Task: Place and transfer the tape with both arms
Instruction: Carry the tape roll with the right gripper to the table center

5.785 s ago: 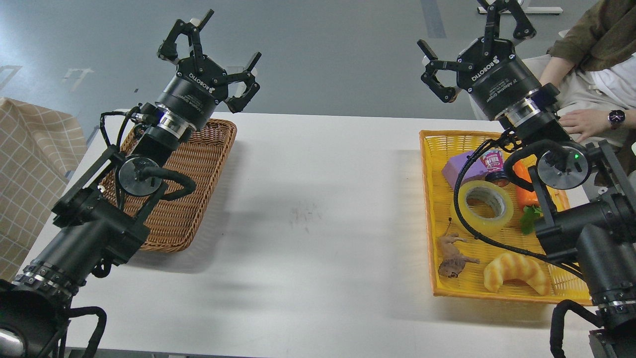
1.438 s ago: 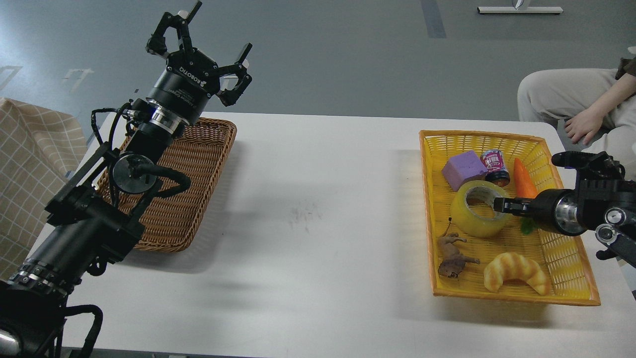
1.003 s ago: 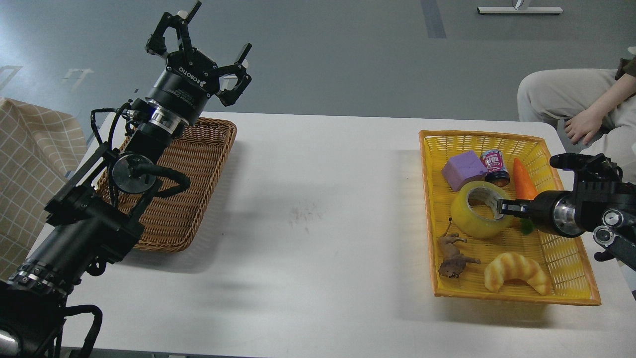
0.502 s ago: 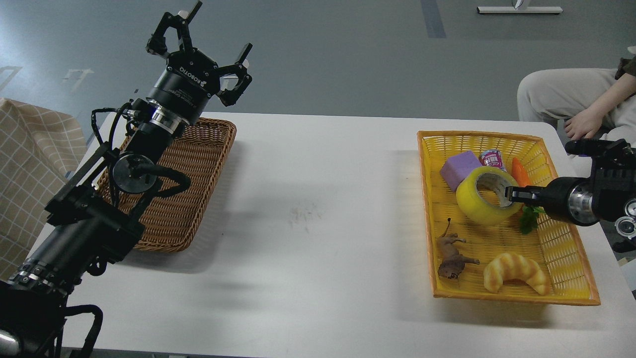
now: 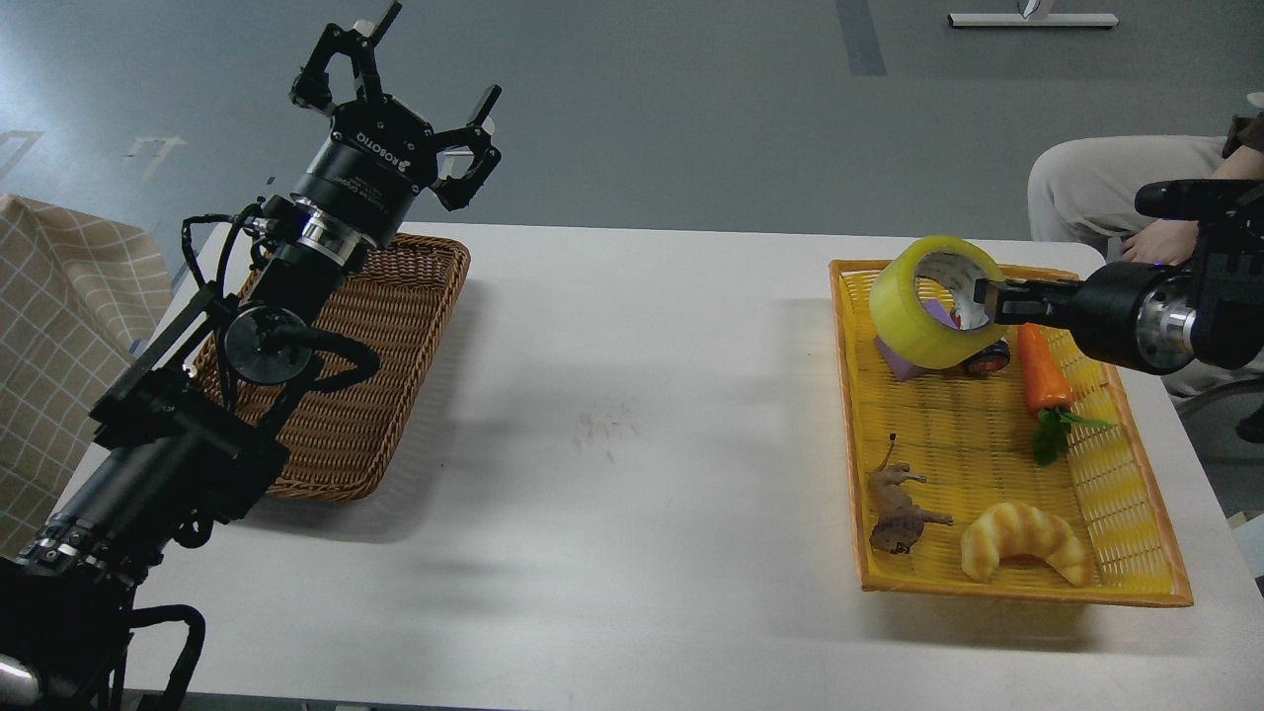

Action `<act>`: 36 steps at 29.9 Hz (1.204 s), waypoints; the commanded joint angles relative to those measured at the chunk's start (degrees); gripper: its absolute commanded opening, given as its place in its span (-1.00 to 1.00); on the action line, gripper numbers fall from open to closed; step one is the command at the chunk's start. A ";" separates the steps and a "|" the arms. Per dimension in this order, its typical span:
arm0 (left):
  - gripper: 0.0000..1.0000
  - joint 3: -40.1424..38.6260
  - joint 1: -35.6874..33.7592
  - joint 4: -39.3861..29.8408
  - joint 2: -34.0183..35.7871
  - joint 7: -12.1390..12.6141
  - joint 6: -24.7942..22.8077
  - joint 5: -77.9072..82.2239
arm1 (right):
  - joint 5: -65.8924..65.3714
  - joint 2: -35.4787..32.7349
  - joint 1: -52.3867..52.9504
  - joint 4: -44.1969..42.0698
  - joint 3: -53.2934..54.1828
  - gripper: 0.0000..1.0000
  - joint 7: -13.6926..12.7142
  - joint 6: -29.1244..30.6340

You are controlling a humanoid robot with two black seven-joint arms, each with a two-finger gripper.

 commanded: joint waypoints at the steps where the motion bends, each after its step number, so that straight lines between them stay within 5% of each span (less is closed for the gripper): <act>1: 0.96 -0.08 -0.05 0.00 -0.08 0.00 0.00 0.00 | -0.43 4.05 1.33 -0.81 -0.43 -1.00 -0.08 0.00; 18: 0.96 0.01 -0.22 0.00 -0.43 0.00 0.00 0.00 | -3.86 30.32 10.11 -18.65 -11.33 -1.00 -0.17 0.00; 36: 0.96 0.01 -0.57 0.00 -0.70 0.00 0.00 0.00 | -4.38 45.45 13.11 -29.64 -21.26 -1.00 -0.17 0.00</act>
